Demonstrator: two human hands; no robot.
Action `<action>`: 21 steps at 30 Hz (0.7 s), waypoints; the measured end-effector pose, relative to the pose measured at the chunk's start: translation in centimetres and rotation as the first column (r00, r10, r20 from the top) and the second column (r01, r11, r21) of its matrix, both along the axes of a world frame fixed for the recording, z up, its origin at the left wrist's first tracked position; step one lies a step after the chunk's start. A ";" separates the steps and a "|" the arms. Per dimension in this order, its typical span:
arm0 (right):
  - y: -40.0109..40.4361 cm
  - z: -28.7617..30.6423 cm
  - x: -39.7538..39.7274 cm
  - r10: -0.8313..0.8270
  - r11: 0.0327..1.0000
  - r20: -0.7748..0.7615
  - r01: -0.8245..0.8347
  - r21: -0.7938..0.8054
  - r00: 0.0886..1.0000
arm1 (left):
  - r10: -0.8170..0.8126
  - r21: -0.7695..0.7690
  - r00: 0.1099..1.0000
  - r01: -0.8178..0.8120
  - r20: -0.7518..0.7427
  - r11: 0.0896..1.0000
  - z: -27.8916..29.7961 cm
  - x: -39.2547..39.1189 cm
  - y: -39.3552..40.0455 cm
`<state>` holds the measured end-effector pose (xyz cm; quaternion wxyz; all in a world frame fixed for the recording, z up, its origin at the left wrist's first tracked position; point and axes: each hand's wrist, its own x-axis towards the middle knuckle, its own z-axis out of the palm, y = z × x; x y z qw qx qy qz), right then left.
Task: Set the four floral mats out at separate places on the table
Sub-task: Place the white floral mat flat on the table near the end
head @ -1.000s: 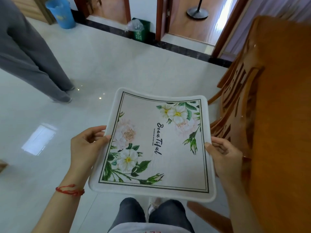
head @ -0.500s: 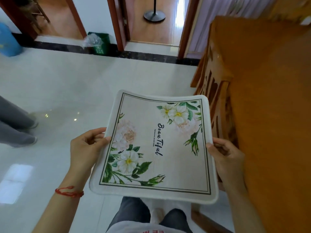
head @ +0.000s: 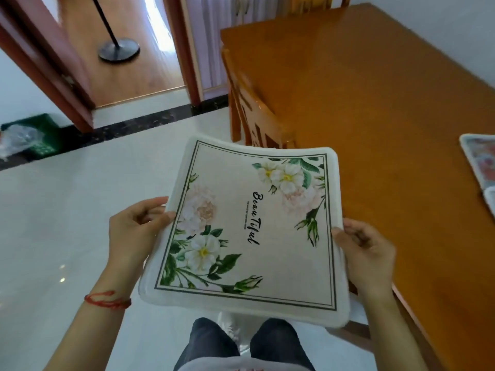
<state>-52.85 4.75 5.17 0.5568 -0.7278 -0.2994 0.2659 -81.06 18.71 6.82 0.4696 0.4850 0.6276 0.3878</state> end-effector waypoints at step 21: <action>-7.0 0.8 10.5 -0.547 0.836 -0.051 0.548 0.007 0.836 | -0.506 0.040 0.862 0.505 0.038 0.862 0.9 21.5 5.4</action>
